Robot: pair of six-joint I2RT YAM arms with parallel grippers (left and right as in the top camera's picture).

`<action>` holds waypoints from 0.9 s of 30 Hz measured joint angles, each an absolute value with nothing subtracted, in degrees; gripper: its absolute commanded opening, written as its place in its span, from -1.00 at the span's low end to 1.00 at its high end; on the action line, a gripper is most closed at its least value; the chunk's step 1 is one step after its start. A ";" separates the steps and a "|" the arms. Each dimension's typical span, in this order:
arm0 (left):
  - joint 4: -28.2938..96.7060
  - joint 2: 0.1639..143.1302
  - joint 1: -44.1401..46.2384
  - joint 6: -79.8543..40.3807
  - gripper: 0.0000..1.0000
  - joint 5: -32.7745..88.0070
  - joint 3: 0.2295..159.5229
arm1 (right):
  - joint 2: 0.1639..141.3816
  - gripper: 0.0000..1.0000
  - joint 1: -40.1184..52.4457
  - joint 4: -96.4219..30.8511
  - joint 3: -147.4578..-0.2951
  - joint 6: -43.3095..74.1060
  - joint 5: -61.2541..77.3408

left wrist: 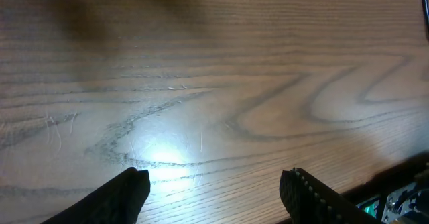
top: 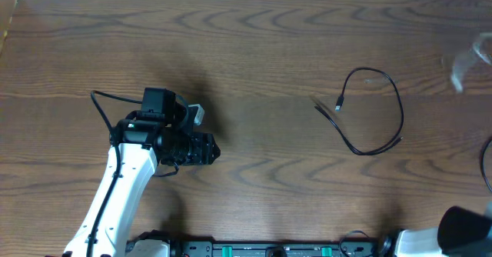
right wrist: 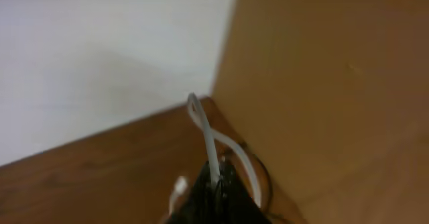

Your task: Untangle cables

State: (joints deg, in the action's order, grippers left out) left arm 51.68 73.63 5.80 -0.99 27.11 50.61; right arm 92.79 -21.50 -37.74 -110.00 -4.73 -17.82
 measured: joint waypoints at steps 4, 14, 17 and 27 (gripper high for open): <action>51.75 73.63 5.80 -0.99 0.36 27.11 50.61 | 95.59 -0.98 -27.49 -38.39 -110.00 -1.69 -16.58; 52.29 73.63 5.80 -0.99 0.36 27.11 50.61 | 101.51 -0.98 -42.35 -35.29 -110.00 7.05 -2.66; 52.29 73.63 5.80 -1.02 0.36 27.11 50.61 | 105.16 -0.98 -46.70 -36.80 -110.00 9.30 -0.19; 52.49 73.63 5.80 -1.02 0.37 27.11 50.61 | 117.38 0.47 -57.69 -44.40 -109.95 17.67 0.56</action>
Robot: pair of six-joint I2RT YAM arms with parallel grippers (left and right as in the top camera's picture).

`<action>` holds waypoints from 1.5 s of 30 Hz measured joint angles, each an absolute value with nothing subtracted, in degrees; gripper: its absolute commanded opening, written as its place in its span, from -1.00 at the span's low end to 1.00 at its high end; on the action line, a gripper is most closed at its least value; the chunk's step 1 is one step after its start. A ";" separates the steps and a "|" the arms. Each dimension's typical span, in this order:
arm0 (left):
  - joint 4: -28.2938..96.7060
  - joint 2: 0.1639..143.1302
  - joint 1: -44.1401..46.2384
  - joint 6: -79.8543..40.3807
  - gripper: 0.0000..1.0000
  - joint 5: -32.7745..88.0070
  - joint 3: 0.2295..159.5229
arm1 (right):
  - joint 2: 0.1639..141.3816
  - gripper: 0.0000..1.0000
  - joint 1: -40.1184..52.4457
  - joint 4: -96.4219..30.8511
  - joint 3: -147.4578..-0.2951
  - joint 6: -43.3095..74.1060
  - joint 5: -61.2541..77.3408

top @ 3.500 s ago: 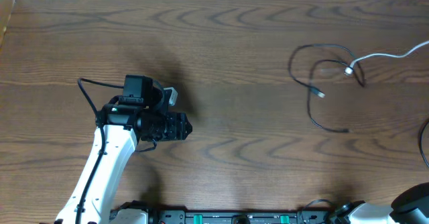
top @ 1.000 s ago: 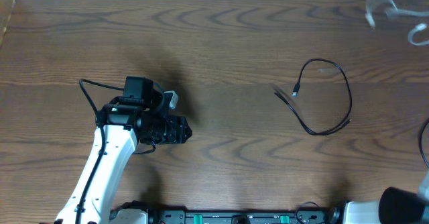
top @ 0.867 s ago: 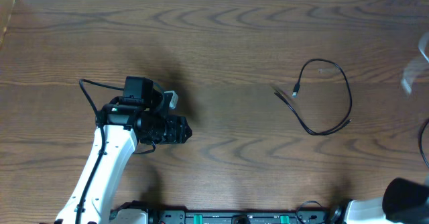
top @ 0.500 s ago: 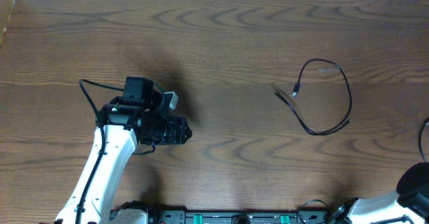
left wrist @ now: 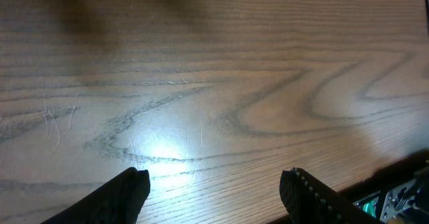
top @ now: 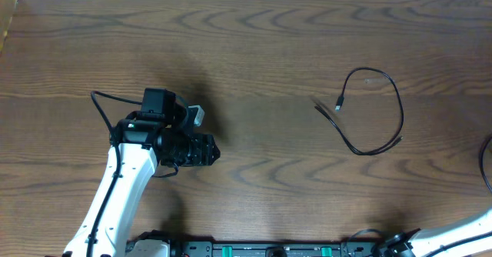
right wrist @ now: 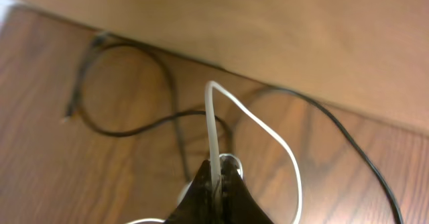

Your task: Untangle cables

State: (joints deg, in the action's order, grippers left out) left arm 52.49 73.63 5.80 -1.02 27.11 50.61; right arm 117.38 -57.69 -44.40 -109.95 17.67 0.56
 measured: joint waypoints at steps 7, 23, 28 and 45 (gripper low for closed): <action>52.49 73.63 5.80 -1.02 0.37 27.11 50.61 | 122.17 0.99 -62.98 -46.00 -109.93 20.69 7.81; 49.39 73.63 5.80 -1.02 0.37 27.11 50.61 | 122.41 0.99 -45.82 -49.89 -109.95 21.23 33.12; 49.39 73.63 5.80 -1.04 0.37 27.11 50.61 | 122.43 0.99 -33.10 -60.25 -109.91 18.44 24.82; 51.37 73.63 5.80 0.36 0.37 27.11 50.61 | 122.43 0.99 -5.21 -85.89 -109.73 -11.64 13.56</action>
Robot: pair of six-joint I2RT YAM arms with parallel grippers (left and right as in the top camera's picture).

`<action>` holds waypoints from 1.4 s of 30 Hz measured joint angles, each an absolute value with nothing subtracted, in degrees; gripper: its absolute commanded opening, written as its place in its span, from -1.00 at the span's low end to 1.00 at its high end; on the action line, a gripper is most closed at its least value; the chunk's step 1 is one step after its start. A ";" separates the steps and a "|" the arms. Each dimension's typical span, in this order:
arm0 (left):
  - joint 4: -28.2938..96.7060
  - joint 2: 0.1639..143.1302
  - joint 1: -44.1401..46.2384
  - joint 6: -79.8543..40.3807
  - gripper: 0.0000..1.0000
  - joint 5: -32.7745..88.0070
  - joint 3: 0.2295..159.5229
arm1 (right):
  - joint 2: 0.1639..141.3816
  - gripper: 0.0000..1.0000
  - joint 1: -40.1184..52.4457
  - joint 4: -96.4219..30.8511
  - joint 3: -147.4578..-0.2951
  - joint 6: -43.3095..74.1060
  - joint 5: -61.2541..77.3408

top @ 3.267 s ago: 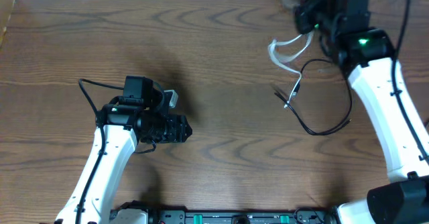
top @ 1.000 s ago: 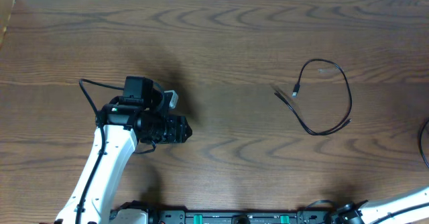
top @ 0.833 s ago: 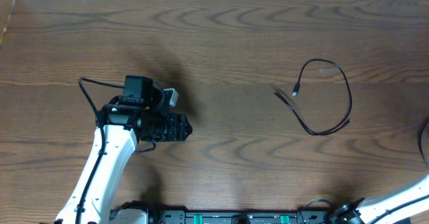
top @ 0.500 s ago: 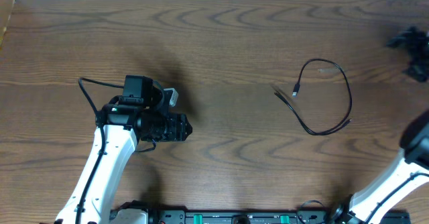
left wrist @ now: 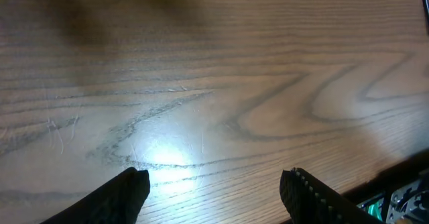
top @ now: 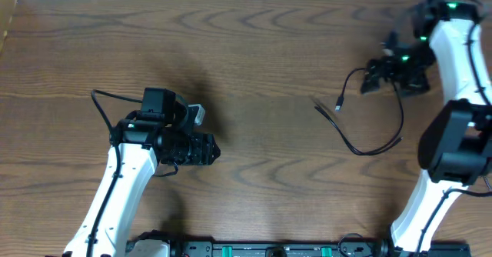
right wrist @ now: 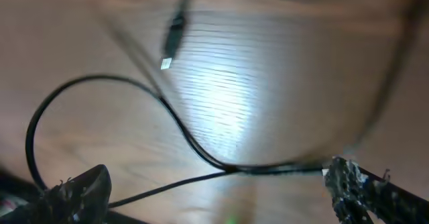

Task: Untangle cables
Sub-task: 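Move the right gripper to the black cable loop and grasp it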

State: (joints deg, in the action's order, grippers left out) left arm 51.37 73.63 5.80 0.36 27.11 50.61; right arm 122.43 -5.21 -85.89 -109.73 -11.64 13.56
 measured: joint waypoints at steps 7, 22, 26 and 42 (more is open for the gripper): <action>51.18 73.63 5.80 3.01 0.37 27.11 50.61 | 122.43 0.99 3.88 -85.56 -105.32 -26.55 7.73; 47.59 73.63 5.80 4.56 0.37 27.09 50.61 | 122.41 0.98 5.69 -72.51 -85.67 -34.96 -2.74; 46.78 73.63 5.80 4.78 0.37 27.11 50.61 | 120.66 0.99 5.69 -71.02 -81.82 -34.94 -5.04; 46.83 73.63 5.80 4.80 0.37 27.11 50.61 | 120.77 0.99 4.58 -66.76 -83.42 -9.26 -3.36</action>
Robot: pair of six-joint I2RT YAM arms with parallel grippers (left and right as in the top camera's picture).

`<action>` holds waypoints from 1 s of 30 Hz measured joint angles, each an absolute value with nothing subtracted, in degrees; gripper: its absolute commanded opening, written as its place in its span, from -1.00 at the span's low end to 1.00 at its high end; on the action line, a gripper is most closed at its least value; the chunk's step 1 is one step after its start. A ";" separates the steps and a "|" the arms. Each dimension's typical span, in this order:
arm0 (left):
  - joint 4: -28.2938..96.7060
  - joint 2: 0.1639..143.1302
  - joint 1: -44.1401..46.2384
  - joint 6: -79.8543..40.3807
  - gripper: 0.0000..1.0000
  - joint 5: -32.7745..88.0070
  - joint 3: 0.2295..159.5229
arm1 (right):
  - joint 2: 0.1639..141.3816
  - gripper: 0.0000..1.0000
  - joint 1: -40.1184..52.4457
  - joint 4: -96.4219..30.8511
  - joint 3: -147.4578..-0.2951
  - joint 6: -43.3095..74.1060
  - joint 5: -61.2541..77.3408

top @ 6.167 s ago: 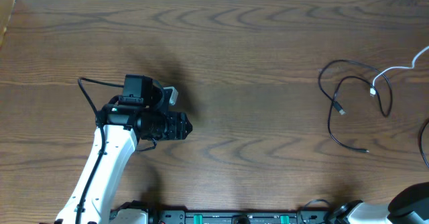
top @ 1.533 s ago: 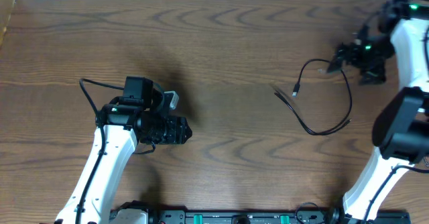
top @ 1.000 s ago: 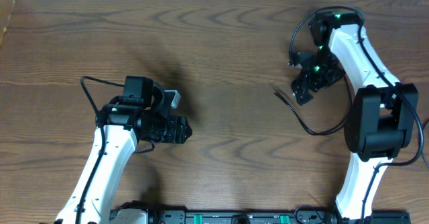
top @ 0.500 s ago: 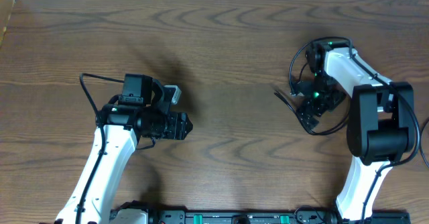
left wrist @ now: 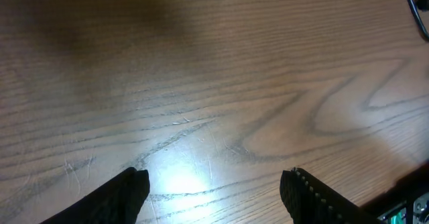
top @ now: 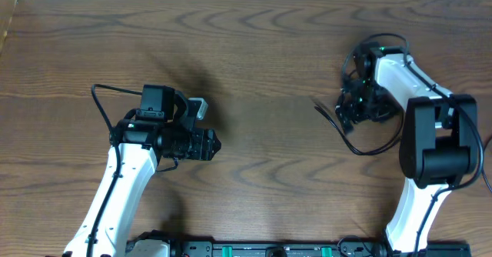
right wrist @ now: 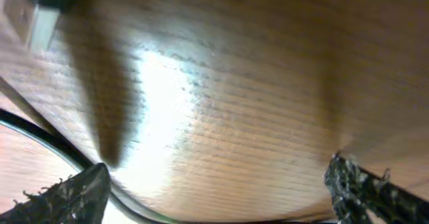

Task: Untangle cables
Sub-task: 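Move the right gripper to the black cable loop and grasp it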

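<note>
A thin black cable point(top: 382, 146) lies in a loop on the right half of the wood table point(top: 261, 49), with one loose end point(top: 318, 104) pointing left. My right gripper point(top: 350, 108) hangs low over the loop's left side, open. In the right wrist view the right gripper point(right wrist: 214, 190) straddles bare wood, the black cable point(right wrist: 40, 138) runs past the left finger point(right wrist: 67, 194), and a plug point(right wrist: 41, 13) shows at the top left. My left gripper point(top: 209, 144) is open over bare wood far to the left, as the left wrist view point(left wrist: 214, 190) shows. No white cable is in view.
The left arm's own black lead point(top: 98, 99) loops behind its wrist. A black rail with green parts point(top: 269, 250) runs along the table's front edge. A pale strip borders the far edge. The right arm point(top: 430, 141) crosses the table's right side.
My right gripper has moved left and down from the loop's top to its left side near the plug, still open. The left wrist has shifted slightly, showing wood a bit farther off.
First my right gripper was shut on a white cable off the table's right side, and still held it a moment later. Then it stood open above the black loop with no white cable in sight. Now it is low over the loop. The left gripper stayed open.
</note>
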State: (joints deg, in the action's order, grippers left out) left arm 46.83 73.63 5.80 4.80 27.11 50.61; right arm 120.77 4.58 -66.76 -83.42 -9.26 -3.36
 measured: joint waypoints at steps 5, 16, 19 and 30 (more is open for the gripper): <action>46.94 73.63 5.80 4.80 0.37 27.11 50.61 | 121.71 0.99 2.68 -75.90 -86.17 7.31 -1.13; 46.98 73.63 5.80 4.80 0.37 27.09 50.61 | 107.28 0.99 2.61 -76.23 -86.28 25.56 -1.67; 46.98 73.63 5.80 4.80 0.37 27.11 50.61 | 101.78 0.99 2.81 -77.78 -86.28 30.13 -2.96; 47.16 73.63 5.80 4.80 0.37 27.09 50.59 | 91.42 0.99 13.08 -62.46 -66.76 30.22 -6.98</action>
State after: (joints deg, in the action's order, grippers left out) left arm 47.16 73.63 5.80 4.80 27.09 50.59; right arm 91.42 13.08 -62.46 -66.76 30.22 -6.98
